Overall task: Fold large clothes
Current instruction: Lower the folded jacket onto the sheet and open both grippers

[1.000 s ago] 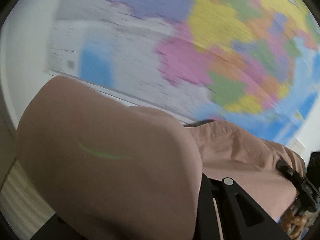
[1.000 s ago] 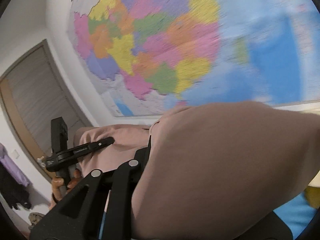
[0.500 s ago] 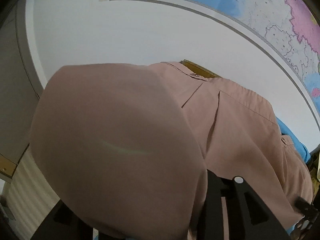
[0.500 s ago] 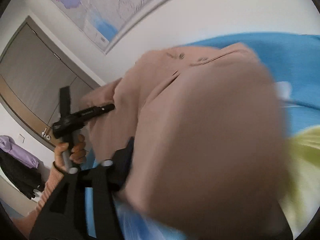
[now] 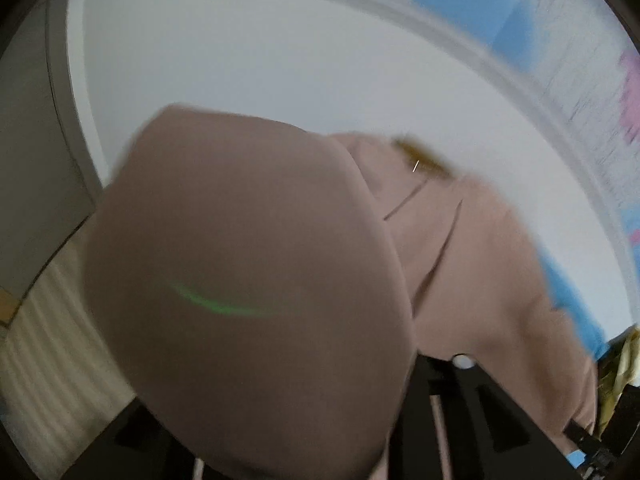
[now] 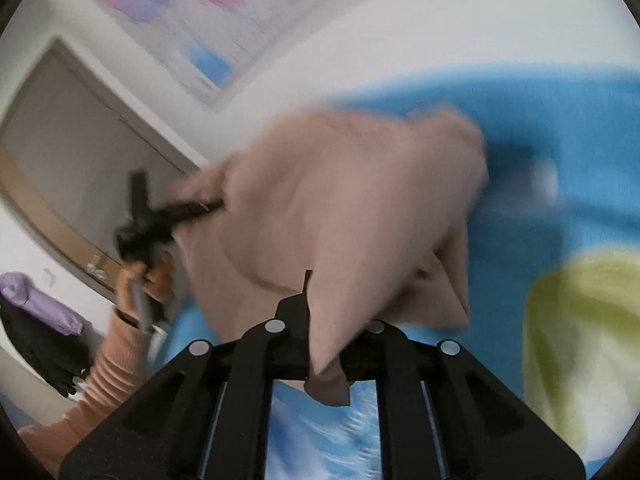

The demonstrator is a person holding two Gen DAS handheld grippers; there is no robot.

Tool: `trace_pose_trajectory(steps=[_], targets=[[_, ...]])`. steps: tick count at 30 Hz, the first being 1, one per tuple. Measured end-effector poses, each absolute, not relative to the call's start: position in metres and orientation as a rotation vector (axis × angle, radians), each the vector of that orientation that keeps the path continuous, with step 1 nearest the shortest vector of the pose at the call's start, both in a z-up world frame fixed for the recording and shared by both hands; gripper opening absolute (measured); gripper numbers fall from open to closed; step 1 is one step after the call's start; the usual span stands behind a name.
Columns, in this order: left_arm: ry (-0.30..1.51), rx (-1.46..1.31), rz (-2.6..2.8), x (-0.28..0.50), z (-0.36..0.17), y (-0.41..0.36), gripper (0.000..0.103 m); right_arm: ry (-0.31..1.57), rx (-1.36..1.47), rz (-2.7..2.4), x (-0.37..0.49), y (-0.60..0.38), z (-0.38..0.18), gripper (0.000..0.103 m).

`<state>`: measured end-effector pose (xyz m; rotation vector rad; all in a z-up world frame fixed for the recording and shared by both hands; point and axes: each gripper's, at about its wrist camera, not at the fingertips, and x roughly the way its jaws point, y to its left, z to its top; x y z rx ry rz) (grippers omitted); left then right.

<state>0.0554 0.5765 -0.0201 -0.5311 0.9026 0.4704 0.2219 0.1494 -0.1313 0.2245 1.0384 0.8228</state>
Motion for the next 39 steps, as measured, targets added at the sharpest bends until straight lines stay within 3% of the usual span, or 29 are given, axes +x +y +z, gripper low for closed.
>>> trace_pose_trajectory(steps=[3,8,10,13,19,25,34,39], targets=[[0.882,-0.517,0.478,0.049,-0.019,0.571,0.046,1.054,0.292,0.831,0.222,0.135,-0.134,0.020],[0.891,-0.437,0.509,0.049,-0.012,0.552,0.060,1.012,0.201,0.792,0.220,0.144,-0.120,0.028],[0.890,-0.405,0.520,0.044,-0.008,0.542,0.068,0.981,0.176,0.752,0.225,0.145,-0.115,0.040],[0.890,-0.355,0.571,0.028,0.000,0.534,0.074,0.973,0.197,0.730,0.229,0.136,-0.113,0.041],[0.775,-0.313,0.652,-0.025,0.033,0.525,0.075,0.893,0.193,0.653,0.232,0.124,-0.096,0.044],[0.760,-0.244,0.423,-0.025,0.044,0.478,0.076,0.781,0.069,0.690,0.219,0.154,-0.068,0.044],[0.888,-0.193,0.295,0.008,0.000,0.419,0.077,0.904,-0.056,0.646,0.241,0.186,-0.119,0.040],[0.881,-0.192,0.311,-0.001,0.005,0.414,0.078,0.899,-0.035,0.648,0.239,0.176,-0.114,0.039]])
